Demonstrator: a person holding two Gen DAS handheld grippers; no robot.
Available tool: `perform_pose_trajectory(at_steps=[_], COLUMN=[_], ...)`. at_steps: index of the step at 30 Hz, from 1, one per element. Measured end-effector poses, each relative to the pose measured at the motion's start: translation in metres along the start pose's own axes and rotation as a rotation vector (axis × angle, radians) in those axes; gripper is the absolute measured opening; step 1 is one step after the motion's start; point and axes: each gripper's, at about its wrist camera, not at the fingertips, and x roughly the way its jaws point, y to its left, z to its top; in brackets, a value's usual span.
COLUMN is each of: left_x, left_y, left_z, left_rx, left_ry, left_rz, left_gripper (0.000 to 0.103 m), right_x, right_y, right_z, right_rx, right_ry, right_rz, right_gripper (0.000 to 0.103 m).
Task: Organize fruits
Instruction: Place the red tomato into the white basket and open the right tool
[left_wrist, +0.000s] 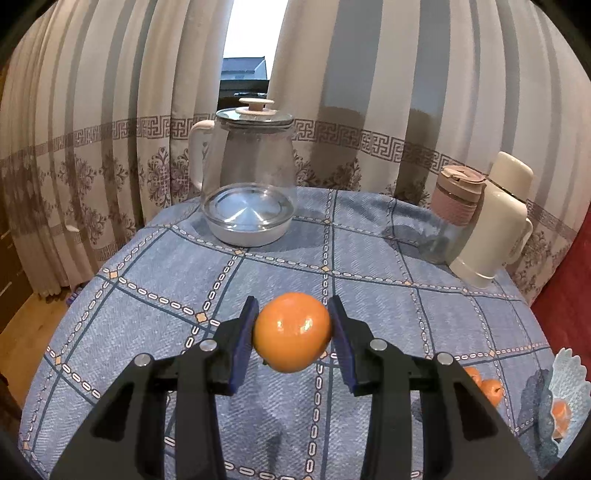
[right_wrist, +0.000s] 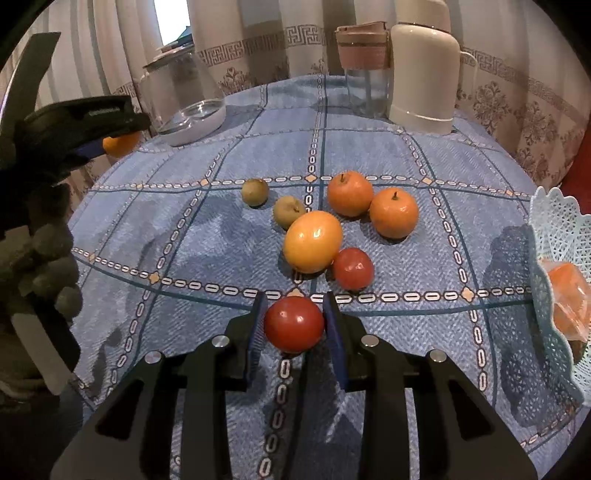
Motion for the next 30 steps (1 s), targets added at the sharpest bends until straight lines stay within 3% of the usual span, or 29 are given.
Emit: perform_pose_trajectory(at_steps=[12, 30], left_x=[-0.014, -0.033], left_y=[-0.012, -0.031], left_z=[0.001, 0.0], left_rx=[0.032, 0.077], left_ry=[-0.037, -0.07], left_rz=[-0.015, -0.068], left_gripper=[0.039, 0.04], right_x=[-0.028, -0.081], right_y=[-0.011, -0.081], right_z=[0.005, 0.011], right_rx=[0.039, 0.189], right_ry=[-0.056, -0.178], right_rz=[-0.009, -0.135], right_gripper=[0.032, 0.032])
